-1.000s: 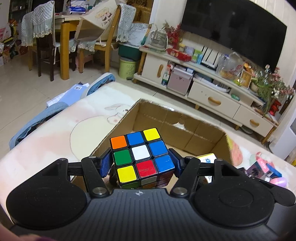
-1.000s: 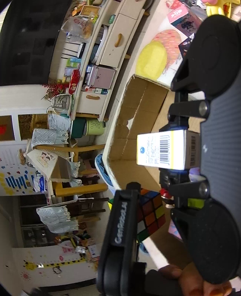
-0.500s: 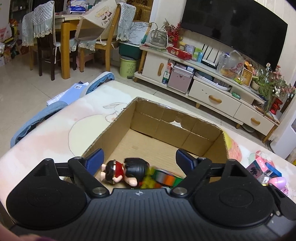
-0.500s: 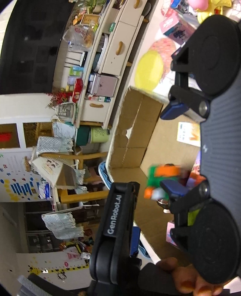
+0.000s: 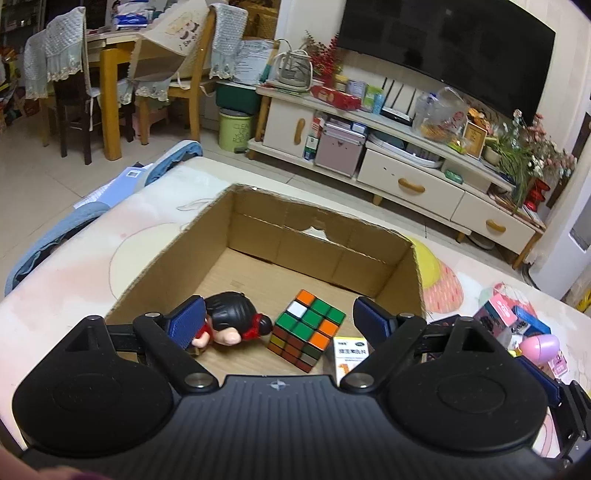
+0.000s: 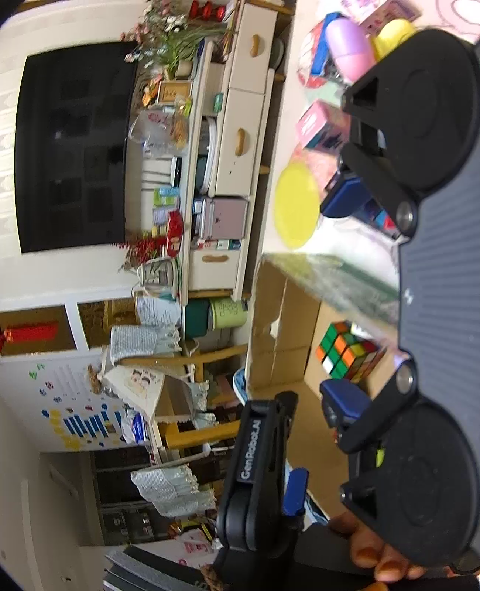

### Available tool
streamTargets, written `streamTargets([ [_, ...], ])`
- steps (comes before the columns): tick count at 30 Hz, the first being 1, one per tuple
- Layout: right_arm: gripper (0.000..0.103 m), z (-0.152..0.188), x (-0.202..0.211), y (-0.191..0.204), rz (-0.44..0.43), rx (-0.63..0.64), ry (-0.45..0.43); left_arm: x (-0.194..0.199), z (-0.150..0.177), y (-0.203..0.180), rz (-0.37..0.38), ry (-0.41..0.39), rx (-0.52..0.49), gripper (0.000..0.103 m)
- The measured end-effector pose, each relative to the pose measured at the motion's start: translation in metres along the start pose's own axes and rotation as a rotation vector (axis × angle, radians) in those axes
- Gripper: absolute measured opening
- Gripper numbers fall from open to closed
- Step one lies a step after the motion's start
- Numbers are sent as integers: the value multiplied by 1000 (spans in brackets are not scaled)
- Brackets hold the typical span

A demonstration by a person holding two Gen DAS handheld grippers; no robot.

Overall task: Organize rigid objects
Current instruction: 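Carry the Rubik's cube and white box into the cardboard box and release both, then move both tools back to the table toward the pink carton and pink toy box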

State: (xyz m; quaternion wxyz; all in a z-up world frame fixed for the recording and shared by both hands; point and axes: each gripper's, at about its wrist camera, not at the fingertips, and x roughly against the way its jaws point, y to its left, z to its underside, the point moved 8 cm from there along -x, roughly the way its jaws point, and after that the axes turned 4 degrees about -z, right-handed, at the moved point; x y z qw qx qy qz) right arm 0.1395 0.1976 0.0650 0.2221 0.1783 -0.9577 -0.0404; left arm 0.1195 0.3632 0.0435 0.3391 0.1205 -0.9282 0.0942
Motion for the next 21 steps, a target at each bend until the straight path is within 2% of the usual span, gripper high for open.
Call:
streamTargets([
  [6, 94, 7, 6, -19, 26, -46, -3, -3, -1, 1, 15, 3, -25, 103],
  [21, 94, 23, 26, -51, 80, -43, -28, -10, 2, -8, 50, 14, -105, 103],
])
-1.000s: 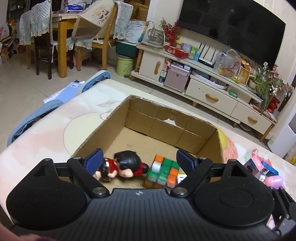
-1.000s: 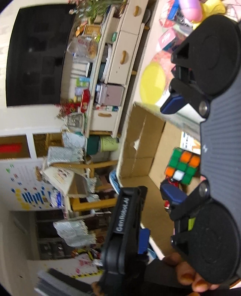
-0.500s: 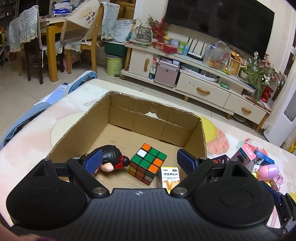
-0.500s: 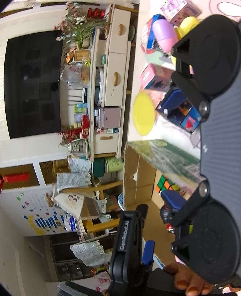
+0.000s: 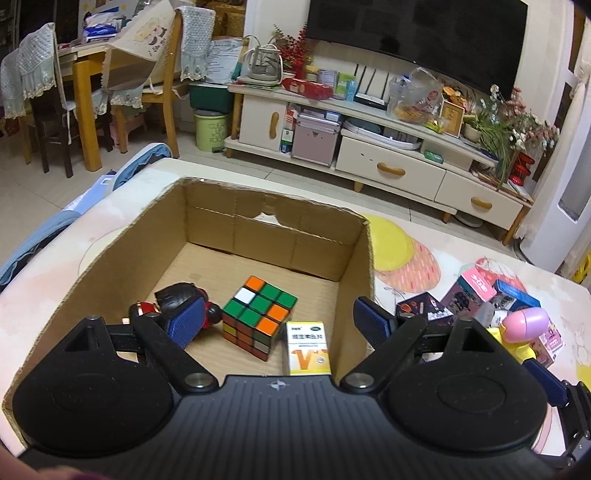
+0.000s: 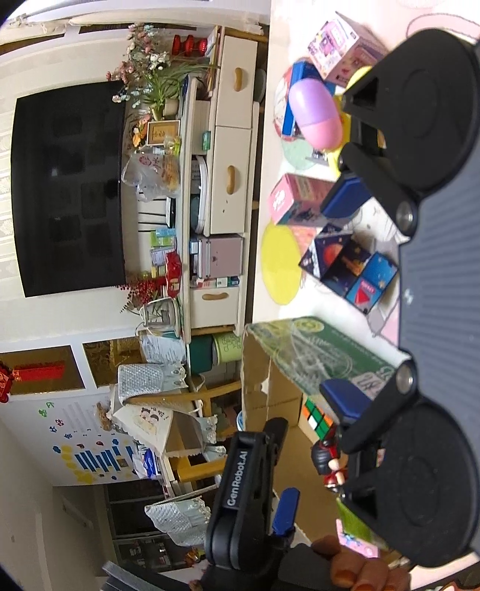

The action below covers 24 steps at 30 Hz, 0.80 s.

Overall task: Organize rigid objects
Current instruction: 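Move both tools back to the table toward the pink carton and pink toy box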

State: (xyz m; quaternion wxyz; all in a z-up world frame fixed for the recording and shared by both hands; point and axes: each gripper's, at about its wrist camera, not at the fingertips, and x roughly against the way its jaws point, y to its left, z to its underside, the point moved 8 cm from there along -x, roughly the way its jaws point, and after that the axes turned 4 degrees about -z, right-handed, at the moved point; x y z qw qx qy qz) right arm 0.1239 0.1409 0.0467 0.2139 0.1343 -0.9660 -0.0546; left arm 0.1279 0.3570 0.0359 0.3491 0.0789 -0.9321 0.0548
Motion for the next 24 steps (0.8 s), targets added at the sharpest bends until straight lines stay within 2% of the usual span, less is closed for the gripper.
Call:
streamTargets([
  [24, 94, 22, 23, -72, 61, -78, -2, -16, 10, -27, 49, 7, -201, 103],
])
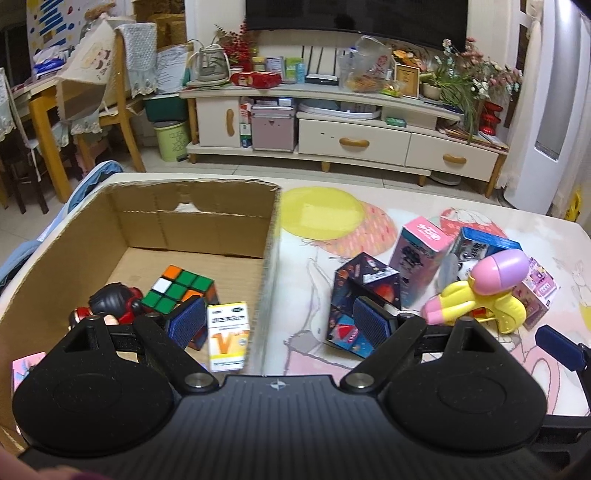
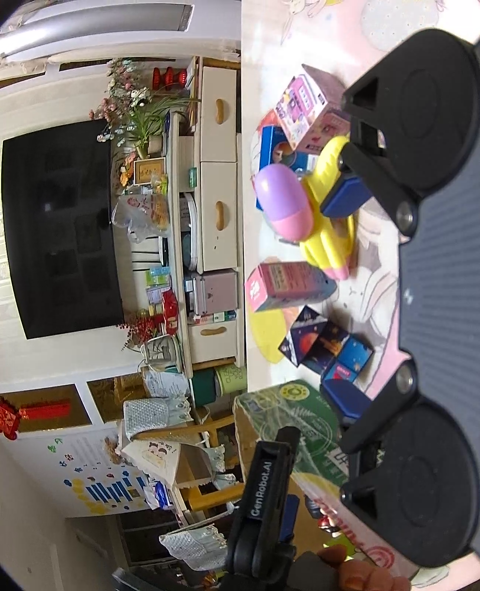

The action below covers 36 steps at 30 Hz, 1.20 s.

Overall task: Organize rigid objects
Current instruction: 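Move both tools back to the table toward the pink carton and pink toy box, then grasp the pink toy box with the right tool while the left tool grasps the pink carton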

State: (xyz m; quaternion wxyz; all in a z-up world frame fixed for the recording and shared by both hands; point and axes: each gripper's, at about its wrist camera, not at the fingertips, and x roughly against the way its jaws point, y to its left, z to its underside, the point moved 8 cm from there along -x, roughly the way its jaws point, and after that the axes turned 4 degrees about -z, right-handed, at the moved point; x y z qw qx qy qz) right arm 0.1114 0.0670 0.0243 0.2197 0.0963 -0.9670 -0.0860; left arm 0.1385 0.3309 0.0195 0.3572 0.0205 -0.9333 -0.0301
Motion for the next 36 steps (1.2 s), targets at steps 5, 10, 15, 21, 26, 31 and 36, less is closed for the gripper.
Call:
streamTargets([
  [5, 94, 1, 3, -11, 8, -11, 3, 0, 1, -5, 19, -9, -19, 103],
  [10, 94, -1, 7, -23, 20, -16, -4, 2, 4, -9, 11, -24, -49, 103],
  [15, 94, -2, 10, -37, 38, -27, -6, 0, 2, -1, -15, -34, -39, 103],
  [21, 94, 3, 8, -52, 57, -42, 15, 5, -3, 6, -33, -71, 5, 103],
  [26, 94, 5, 10, -62, 75, -46, 22, 11, -5, 5, -43, -105, 16, 103],
  [31, 100, 3, 14, -79, 126, -56, 4, 19, -7, -9, -36, -152, 8, 103],
  [36, 100, 3, 14, -105, 189, -59, 5, 25, -4, -22, 0, -179, -29, 103],
])
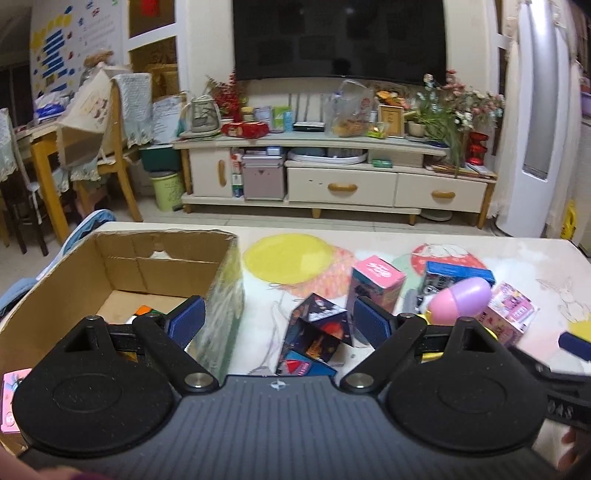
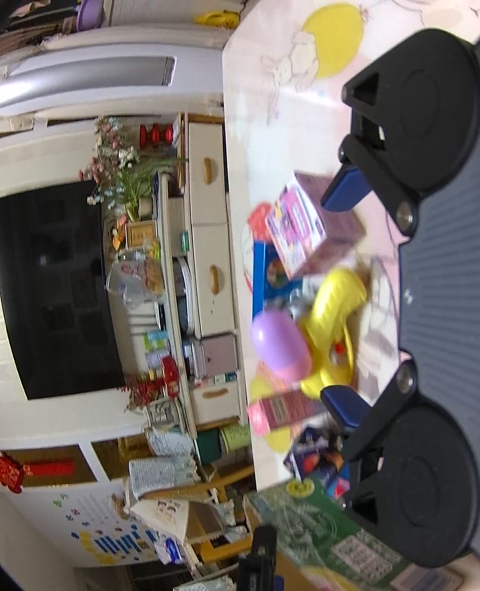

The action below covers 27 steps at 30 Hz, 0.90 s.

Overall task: Organize rigid objects
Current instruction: 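Grasp the pink toy box with the right tool while the left tool grasps the pink carton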

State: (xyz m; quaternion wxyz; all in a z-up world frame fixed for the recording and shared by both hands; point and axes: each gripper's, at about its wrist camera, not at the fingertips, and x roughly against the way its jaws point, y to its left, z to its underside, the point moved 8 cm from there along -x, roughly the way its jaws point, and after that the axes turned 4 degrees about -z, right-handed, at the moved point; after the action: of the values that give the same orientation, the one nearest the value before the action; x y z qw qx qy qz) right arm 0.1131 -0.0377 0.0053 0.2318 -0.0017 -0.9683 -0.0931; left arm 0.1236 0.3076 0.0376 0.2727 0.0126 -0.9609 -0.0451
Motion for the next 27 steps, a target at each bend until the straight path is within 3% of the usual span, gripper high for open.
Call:
streamTargets([
  [8, 102, 0, -25, -44, 83, 3, 31, 0, 14, -33, 81, 20, -85, 103],
  [17, 102, 0, -57, -63, 43, 15, 86, -8, 32, -67, 158, 62, -158, 103],
  [27, 102, 2, -83, -70, -27, 31, 123, -24, 48, -68, 89, 94, -155, 103],
])
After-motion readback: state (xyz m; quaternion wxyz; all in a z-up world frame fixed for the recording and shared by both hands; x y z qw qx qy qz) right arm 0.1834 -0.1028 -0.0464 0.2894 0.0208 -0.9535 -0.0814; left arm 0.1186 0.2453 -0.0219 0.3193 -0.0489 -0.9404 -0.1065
